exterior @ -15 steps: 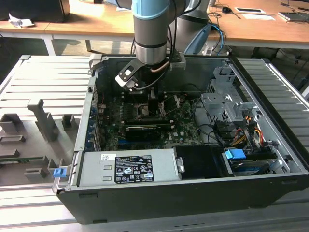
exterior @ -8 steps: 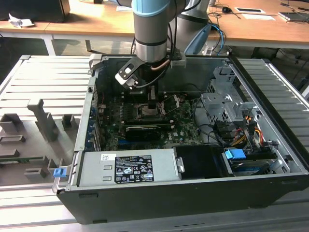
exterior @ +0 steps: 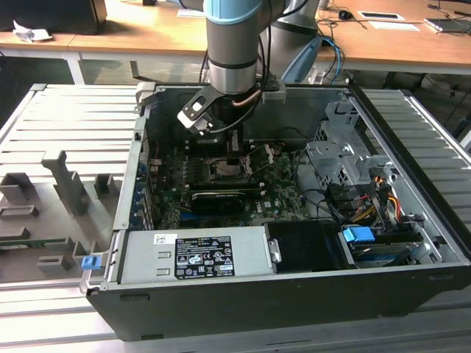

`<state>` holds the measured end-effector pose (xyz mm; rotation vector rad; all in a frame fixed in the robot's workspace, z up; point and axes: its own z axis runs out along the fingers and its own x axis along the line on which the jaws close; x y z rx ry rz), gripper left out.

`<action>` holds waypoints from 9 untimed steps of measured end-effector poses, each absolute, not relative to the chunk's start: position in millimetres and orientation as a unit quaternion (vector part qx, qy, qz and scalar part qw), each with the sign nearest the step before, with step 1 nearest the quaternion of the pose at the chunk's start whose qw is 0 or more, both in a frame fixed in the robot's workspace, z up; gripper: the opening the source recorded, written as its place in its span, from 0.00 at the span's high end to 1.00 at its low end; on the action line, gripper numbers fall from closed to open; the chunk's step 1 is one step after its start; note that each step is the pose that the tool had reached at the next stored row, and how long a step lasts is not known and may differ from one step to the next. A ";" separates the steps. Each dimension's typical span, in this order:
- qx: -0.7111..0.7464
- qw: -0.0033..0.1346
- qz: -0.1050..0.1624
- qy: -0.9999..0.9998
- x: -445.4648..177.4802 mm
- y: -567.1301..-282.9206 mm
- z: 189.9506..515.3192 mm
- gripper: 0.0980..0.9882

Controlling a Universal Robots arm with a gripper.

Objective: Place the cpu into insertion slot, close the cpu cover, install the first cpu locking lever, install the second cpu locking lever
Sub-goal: 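Close the cpu cover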

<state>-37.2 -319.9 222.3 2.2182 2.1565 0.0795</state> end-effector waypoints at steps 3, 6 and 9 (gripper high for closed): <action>0.717 0.023 0.025 0.697 -35.8 -319.9 222.3 0.99; 0.717 0.023 0.025 0.697 -35.4 -319.9 222.3 0.99; 0.717 0.023 0.025 0.697 -34.6 -319.9 222.3 0.99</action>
